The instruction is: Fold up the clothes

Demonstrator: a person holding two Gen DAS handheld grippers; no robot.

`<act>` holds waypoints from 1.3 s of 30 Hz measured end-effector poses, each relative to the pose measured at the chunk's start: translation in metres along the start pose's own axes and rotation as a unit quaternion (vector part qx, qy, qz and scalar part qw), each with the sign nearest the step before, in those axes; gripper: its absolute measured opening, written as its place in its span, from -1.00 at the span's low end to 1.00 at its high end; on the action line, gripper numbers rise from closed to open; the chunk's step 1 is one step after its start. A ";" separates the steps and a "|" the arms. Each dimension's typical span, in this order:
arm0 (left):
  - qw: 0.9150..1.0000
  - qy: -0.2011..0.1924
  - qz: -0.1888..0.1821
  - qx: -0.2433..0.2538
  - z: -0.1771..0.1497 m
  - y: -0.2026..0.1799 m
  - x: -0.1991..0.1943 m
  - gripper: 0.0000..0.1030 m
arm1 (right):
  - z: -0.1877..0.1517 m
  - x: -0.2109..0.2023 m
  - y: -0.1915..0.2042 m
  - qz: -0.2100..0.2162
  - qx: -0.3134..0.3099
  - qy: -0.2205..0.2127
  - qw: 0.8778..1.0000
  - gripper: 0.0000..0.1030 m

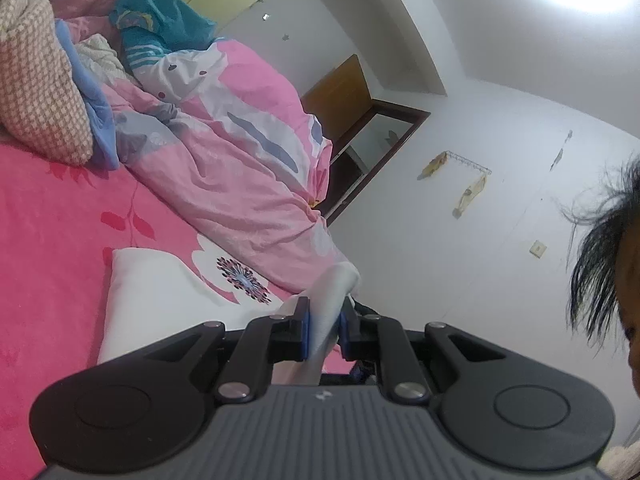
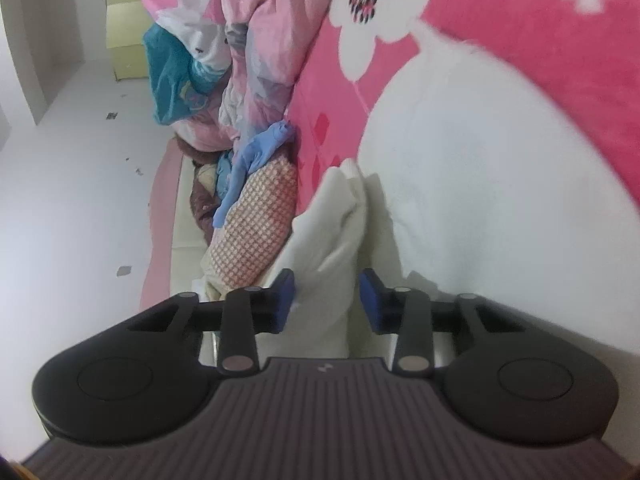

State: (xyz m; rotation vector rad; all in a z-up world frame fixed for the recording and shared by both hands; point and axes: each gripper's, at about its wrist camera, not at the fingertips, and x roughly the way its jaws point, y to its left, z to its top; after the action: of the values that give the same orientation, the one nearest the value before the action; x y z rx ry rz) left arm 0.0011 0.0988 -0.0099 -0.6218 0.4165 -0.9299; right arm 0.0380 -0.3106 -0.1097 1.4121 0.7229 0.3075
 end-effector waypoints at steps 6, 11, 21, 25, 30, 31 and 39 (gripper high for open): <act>1.000 0.001 -0.008 0.010 -0.005 -0.005 -0.005 -0.71 | 0.000 0.001 0.009 0.002 -0.051 -0.004 0.999 -0.93; 0.999 0.016 -0.022 0.031 -0.012 -0.015 -0.002 -0.71 | -0.022 -0.024 0.045 -0.044 -0.234 -0.049 0.970 -0.94; 0.993 0.084 -0.019 0.081 -0.050 -0.031 0.021 -0.71 | -0.017 -0.046 0.033 -0.084 -0.269 -0.080 0.956 -0.91; 0.989 0.093 -0.007 0.112 -0.059 -0.037 0.022 -0.71 | -0.002 -0.038 0.029 -0.068 -0.225 -0.070 0.969 -0.80; 0.983 0.103 0.002 0.153 -0.073 -0.047 0.025 -0.70 | 0.008 -0.026 0.031 -0.070 -0.214 -0.055 0.973 -0.25; 0.981 0.105 0.003 0.163 -0.076 -0.049 0.026 -0.70 | 0.006 -0.023 0.035 -0.077 -0.228 -0.051 0.969 -0.30; 0.977 0.119 0.005 0.176 -0.096 -0.050 0.026 -0.70 | -0.020 0.016 0.087 -0.087 -0.363 -0.011 0.928 -0.94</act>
State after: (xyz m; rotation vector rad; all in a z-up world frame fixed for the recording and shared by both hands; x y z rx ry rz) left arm -0.0706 0.0244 -0.0509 -0.1839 0.4536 -1.0430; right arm 0.0561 -0.2711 -0.0304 0.6415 0.6186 0.3710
